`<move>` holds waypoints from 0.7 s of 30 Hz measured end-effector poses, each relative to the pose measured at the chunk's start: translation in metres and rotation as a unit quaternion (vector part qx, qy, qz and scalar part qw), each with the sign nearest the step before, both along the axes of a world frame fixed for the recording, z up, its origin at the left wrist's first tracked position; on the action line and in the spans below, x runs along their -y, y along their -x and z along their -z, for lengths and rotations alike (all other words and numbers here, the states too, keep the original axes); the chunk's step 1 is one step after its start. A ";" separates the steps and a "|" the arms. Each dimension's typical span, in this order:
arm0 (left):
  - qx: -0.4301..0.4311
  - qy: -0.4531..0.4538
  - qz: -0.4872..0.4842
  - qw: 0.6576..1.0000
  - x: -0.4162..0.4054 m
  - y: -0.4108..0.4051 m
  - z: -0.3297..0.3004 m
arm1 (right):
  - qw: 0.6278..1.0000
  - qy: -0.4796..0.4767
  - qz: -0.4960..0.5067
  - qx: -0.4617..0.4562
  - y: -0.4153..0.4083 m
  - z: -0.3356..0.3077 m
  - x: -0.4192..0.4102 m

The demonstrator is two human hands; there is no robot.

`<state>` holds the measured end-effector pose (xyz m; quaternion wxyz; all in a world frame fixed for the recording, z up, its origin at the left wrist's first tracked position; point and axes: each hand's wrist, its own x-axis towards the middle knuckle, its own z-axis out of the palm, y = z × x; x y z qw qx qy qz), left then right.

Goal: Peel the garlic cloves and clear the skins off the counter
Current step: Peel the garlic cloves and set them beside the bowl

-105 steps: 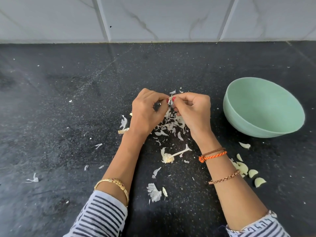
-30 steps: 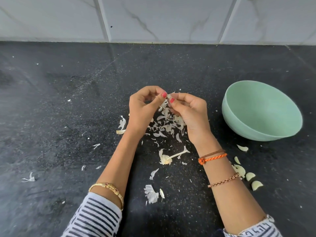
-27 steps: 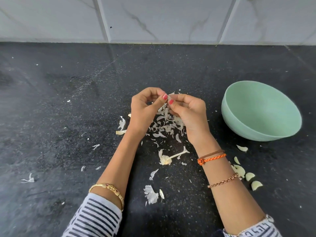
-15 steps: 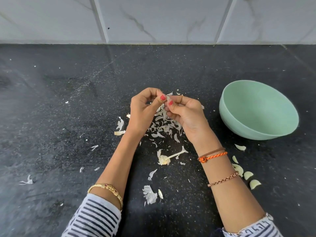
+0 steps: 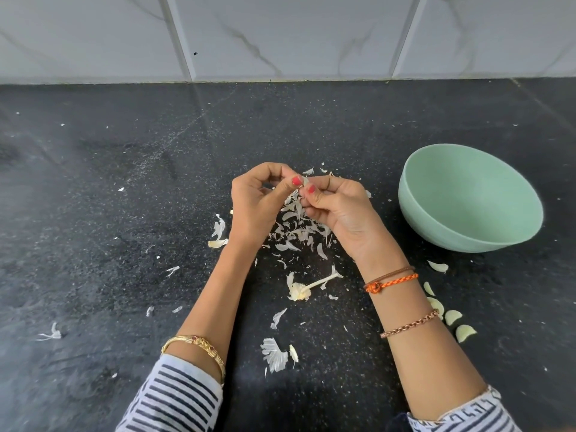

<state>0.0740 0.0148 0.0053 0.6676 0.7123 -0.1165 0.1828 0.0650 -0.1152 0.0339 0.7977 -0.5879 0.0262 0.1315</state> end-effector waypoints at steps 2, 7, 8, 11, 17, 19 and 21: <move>0.000 -0.007 0.010 1.000 0.000 -0.001 0.000 | 1.000 -0.007 -0.003 -0.005 0.000 0.000 0.001; -0.003 -0.039 0.039 0.998 0.000 0.000 -0.001 | 1.000 0.000 -0.005 -0.010 -0.001 0.001 0.001; -0.002 -0.040 0.043 0.998 0.001 0.000 -0.001 | 1.000 0.009 -0.004 -0.006 -0.001 0.002 0.002; 0.005 -0.038 0.042 0.998 -0.001 0.000 -0.001 | 0.999 0.037 -0.005 0.006 -0.002 0.002 0.004; -0.008 -0.045 0.049 0.998 -0.003 -0.002 0.001 | 0.998 0.054 0.000 0.016 -0.002 0.003 0.004; -0.027 -0.037 0.080 0.996 -0.003 -0.002 0.001 | 0.998 0.064 0.001 0.023 -0.002 0.003 0.004; -0.045 -0.029 0.115 0.992 -0.005 -0.003 0.001 | 0.997 0.075 0.001 0.031 -0.002 0.003 0.004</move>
